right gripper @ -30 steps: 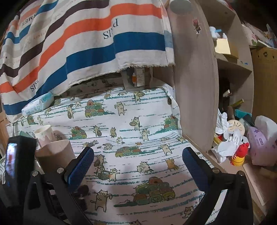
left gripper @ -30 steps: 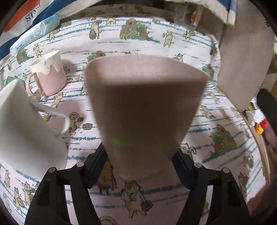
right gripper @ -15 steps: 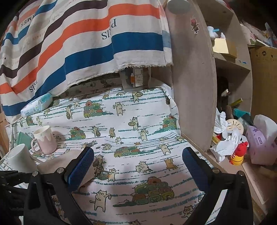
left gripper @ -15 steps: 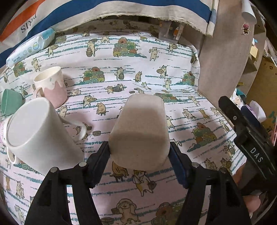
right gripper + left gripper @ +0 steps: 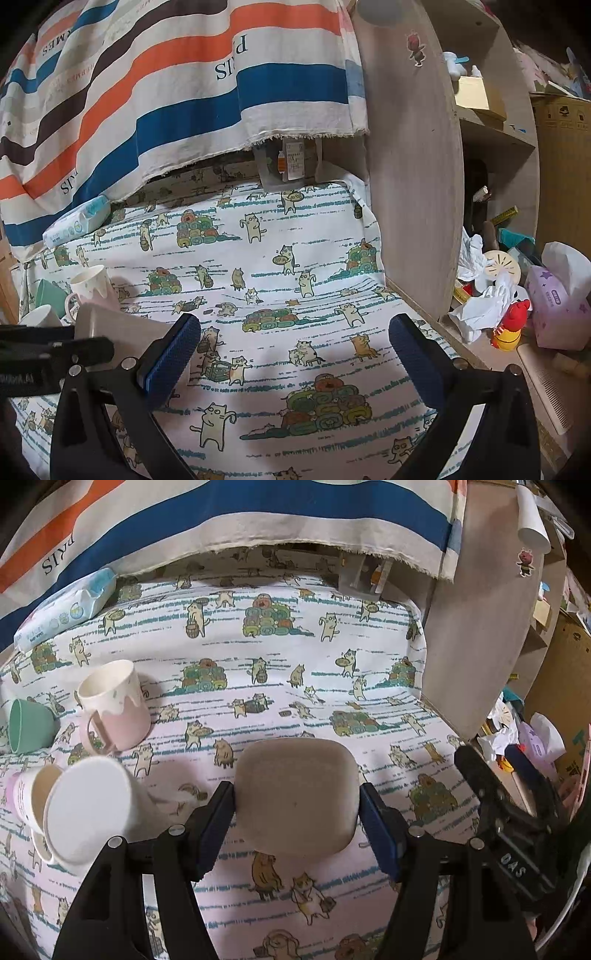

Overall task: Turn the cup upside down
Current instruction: 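Lift and turn the beige cup over with the left gripper, lower it, then open the left gripper and pull it back from the beige cup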

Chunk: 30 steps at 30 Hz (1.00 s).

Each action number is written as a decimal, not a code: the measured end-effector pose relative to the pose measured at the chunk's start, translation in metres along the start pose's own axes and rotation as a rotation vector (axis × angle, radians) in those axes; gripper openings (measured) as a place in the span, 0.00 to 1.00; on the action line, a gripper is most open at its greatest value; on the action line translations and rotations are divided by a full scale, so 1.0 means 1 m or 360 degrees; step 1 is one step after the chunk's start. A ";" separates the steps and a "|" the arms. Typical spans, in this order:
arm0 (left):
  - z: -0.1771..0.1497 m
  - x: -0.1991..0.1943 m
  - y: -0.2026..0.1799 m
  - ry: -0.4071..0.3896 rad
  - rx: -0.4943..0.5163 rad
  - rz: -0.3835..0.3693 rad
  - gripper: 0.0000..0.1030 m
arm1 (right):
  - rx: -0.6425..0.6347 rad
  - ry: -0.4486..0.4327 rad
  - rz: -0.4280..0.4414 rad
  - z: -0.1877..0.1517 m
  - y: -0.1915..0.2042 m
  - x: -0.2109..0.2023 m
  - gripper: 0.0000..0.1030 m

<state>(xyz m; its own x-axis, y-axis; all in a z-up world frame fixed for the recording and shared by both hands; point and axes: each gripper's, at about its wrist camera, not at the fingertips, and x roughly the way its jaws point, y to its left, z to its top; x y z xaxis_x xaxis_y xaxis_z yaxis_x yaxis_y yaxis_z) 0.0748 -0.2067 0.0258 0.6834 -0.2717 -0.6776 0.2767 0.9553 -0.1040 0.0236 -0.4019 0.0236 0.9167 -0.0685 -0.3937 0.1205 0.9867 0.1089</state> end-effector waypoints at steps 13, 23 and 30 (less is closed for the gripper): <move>0.019 0.010 0.004 -0.0023 -0.0008 0.0051 0.64 | 0.0018 0.0029 0.0006 -0.001 -0.001 0.004 1.00; 0.015 0.007 -0.002 -0.0048 -0.0012 -0.0010 0.64 | 0.0017 0.0036 0.0006 -0.001 -0.002 0.005 1.00; 0.009 -0.006 -0.015 -0.0233 0.0098 0.0028 0.67 | 0.0018 0.0035 0.0009 -0.001 -0.004 0.004 1.00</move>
<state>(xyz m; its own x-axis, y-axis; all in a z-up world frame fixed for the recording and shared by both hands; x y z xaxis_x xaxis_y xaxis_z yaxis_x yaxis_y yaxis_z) 0.0722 -0.2209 0.0380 0.7785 -0.2733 -0.5650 0.3016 0.9524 -0.0451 0.0268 -0.4061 0.0206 0.9087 -0.0598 -0.4131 0.1200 0.9853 0.1213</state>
